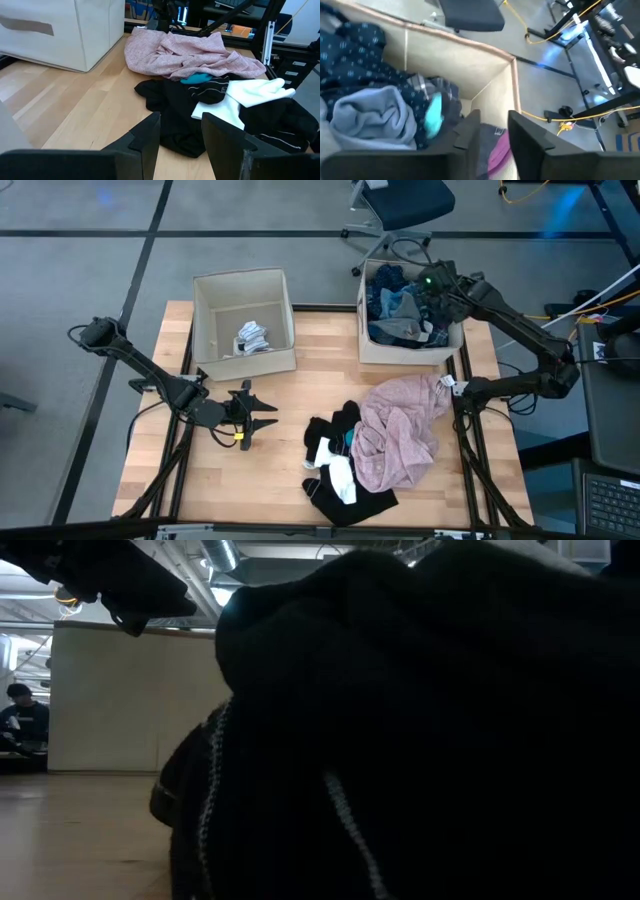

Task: Sort clothes
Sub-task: Put the white sock into the left laundry bin

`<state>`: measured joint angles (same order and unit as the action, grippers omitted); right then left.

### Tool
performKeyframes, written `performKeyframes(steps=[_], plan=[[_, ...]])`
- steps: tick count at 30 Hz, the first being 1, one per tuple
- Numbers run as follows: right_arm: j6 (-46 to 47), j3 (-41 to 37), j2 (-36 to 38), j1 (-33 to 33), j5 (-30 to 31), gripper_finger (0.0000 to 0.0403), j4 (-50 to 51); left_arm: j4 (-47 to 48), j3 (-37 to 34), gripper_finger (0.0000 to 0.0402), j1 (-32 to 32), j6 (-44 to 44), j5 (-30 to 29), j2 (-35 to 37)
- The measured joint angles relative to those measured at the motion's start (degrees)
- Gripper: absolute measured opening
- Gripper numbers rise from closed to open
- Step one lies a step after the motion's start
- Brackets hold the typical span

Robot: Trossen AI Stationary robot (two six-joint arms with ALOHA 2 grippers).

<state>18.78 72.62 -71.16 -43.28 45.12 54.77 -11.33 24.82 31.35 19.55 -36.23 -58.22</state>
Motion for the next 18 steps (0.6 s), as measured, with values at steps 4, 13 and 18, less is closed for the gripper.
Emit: performKeyframes(steps=[4, 13, 18], plan=[[-2.67, 1.29, 0.02, 0.16, -3.32, 0.0155, 0.86, 0.00, -0.01, 0.0135, 0.00, 0.01, 0.00, 0.00], [-4.14, 6.43, 1.01, 12.42, -21.38, 0.0222, 0.30, -0.02, -0.01, 0.0135, 0.00, 0.02, 0.00, 0.00], [-4.23, 6.40, -0.42, 25.20, -26.88, 0.0225, -1.51, -0.02, -0.01, 0.0135, 0.00, 0.02, 0.00, 0.00]])
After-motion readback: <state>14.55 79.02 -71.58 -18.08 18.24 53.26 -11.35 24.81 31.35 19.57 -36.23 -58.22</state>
